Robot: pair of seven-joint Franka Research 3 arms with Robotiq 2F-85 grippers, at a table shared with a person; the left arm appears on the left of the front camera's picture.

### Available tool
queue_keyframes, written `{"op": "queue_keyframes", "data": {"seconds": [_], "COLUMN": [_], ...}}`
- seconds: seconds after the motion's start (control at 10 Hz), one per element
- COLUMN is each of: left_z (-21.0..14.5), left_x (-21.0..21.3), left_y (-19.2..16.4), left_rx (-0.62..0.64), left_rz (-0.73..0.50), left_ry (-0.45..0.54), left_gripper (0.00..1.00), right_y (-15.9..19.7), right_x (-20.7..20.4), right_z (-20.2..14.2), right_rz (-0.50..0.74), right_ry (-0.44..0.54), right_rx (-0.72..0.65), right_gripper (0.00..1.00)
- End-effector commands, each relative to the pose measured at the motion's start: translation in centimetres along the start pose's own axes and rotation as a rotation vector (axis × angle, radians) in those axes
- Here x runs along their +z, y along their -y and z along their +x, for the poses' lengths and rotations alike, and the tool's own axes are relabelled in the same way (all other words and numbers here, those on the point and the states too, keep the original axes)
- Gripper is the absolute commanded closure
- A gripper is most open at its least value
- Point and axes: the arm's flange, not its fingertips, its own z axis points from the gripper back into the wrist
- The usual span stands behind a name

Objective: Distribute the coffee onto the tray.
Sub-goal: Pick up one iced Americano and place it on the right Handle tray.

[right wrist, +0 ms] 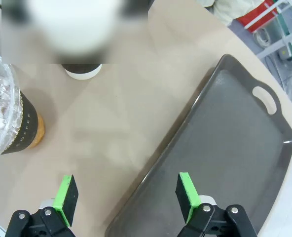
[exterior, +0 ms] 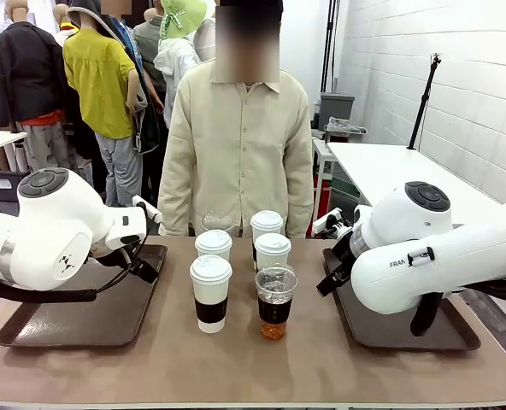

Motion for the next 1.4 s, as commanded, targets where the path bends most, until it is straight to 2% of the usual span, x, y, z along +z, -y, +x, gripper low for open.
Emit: {"op": "queue_keyframes", "data": {"seconds": [0.0, 0.3, 0.6, 0.8, 1.1, 1.3], "left_z": [0.3, 3.1, 6.9, 8.2, 8.1, 8.2], "left_x": [0.7, 4.9, 9.6, 11.5, 11.9, 13.1], "left_y": [-0.1, -0.6, -0.9, -0.8, -1.3, -2.5], "left_rx": [-0.003, -0.032, -0.072, -0.108, -0.14, -0.229], "left_rz": [0.012, 0.032, 0.036, 0.05, -0.028, -0.157], "left_ry": [-0.004, 0.023, -0.008, -0.021, -0.045, -0.042], "left_gripper": [0.0, 0.0, 0.0, 0.0, 0.0, 0.0], "right_y": [0.2, 0.9, 1.0, 1.2, 2.0, 3.1], "right_x": [0.7, 5.7, 10.2, 12.3, 13.8, 15.3], "right_z": [0.3, 1.9, 3.5, 4.3, 4.0, 3.1], "right_rz": [0.026, 0.029, 0.018, 0.015, 0.108, 0.208], "right_ry": [0.02, 0.053, 0.073, 0.067, 0.073, 0.113], "right_rx": [-0.014, 0.009, 0.024, 0.039, 0.079, 0.127], "right_gripper": [0.0, 0.0, 0.0, 0.0, 0.0, 0.0]}}
